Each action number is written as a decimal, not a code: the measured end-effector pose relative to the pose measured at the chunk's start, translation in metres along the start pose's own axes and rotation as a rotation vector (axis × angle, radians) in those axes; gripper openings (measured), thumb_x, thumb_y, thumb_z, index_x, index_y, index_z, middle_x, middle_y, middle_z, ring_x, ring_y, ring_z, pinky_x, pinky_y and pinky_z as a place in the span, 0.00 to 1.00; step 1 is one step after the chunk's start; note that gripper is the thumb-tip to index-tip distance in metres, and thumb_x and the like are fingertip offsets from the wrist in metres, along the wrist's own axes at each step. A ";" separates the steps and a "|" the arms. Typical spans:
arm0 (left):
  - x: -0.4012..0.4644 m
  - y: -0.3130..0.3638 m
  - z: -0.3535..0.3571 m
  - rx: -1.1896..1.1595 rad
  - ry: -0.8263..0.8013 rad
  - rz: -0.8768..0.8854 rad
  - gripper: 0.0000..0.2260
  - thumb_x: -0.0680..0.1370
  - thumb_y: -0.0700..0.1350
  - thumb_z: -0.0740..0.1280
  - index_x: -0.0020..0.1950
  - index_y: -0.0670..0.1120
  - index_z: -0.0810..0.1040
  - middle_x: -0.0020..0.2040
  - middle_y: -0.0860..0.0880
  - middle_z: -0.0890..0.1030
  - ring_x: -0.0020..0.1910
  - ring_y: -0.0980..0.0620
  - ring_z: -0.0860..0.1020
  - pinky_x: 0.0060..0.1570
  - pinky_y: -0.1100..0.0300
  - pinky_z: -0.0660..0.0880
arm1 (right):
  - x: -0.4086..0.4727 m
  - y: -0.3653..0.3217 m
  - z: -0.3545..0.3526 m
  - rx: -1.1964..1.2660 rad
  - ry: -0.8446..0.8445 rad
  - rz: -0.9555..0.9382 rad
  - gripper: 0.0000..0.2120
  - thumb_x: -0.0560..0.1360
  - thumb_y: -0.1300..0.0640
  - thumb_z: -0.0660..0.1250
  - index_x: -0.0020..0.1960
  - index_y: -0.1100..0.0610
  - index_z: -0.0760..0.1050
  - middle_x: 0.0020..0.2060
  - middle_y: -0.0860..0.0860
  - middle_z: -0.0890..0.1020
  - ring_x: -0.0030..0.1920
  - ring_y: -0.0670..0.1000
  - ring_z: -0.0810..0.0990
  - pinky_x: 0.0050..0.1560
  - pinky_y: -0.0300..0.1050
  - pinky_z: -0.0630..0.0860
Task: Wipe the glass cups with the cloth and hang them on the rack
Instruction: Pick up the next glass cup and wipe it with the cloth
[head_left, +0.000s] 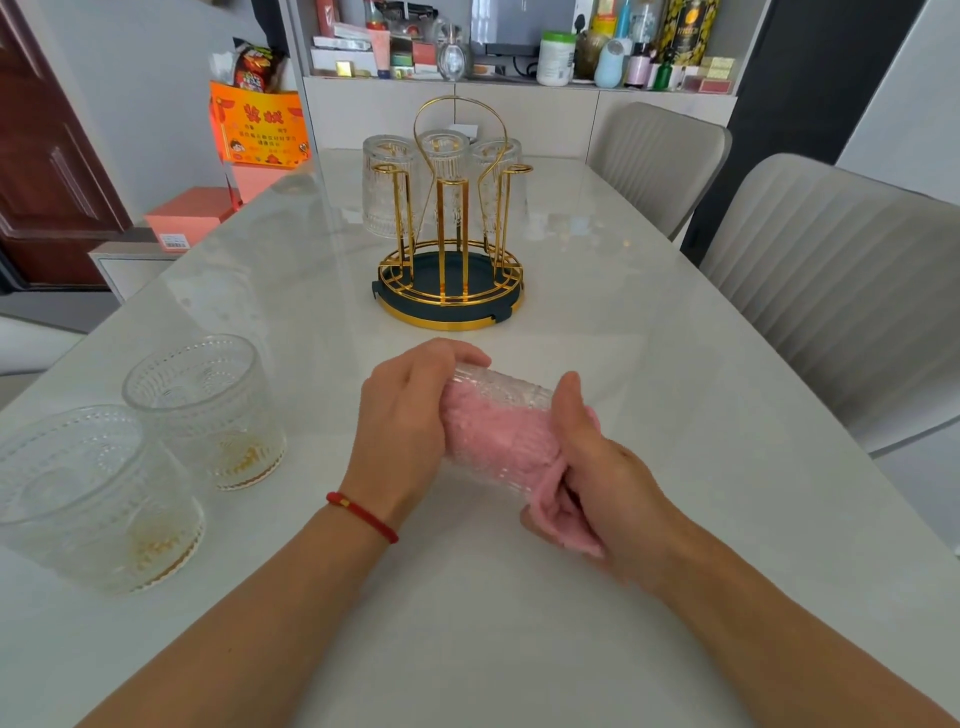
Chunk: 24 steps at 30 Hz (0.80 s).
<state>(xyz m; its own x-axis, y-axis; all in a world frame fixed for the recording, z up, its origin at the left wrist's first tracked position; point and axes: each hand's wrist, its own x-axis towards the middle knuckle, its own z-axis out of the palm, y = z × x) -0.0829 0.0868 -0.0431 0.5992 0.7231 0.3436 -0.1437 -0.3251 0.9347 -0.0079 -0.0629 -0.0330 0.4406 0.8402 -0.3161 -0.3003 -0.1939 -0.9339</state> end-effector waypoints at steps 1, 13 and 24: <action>0.000 -0.003 -0.002 0.013 0.003 0.078 0.19 0.80 0.49 0.56 0.47 0.44 0.85 0.41 0.54 0.82 0.37 0.58 0.78 0.32 0.66 0.71 | 0.001 -0.001 0.000 0.178 -0.055 0.015 0.35 0.68 0.26 0.55 0.37 0.61 0.72 0.21 0.52 0.69 0.15 0.45 0.62 0.21 0.37 0.54; 0.003 0.007 -0.004 -0.095 -0.147 -0.327 0.18 0.78 0.56 0.57 0.50 0.51 0.86 0.47 0.48 0.82 0.38 0.53 0.76 0.26 0.64 0.69 | 0.000 -0.005 -0.003 -0.440 0.049 -0.314 0.42 0.73 0.22 0.44 0.24 0.50 0.79 0.14 0.47 0.64 0.16 0.46 0.63 0.22 0.36 0.61; 0.003 -0.015 -0.005 0.071 -0.010 0.320 0.22 0.80 0.52 0.54 0.49 0.43 0.85 0.46 0.52 0.85 0.47 0.53 0.80 0.43 0.61 0.75 | 0.006 -0.003 -0.002 0.421 -0.242 0.007 0.38 0.74 0.29 0.55 0.53 0.63 0.83 0.39 0.59 0.81 0.16 0.46 0.60 0.16 0.33 0.56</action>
<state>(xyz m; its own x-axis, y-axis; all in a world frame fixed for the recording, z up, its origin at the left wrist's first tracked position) -0.0828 0.0973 -0.0556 0.5404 0.5716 0.6175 -0.2710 -0.5765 0.7709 -0.0030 -0.0587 -0.0327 0.2432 0.9429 -0.2275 -0.6410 -0.0198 -0.7673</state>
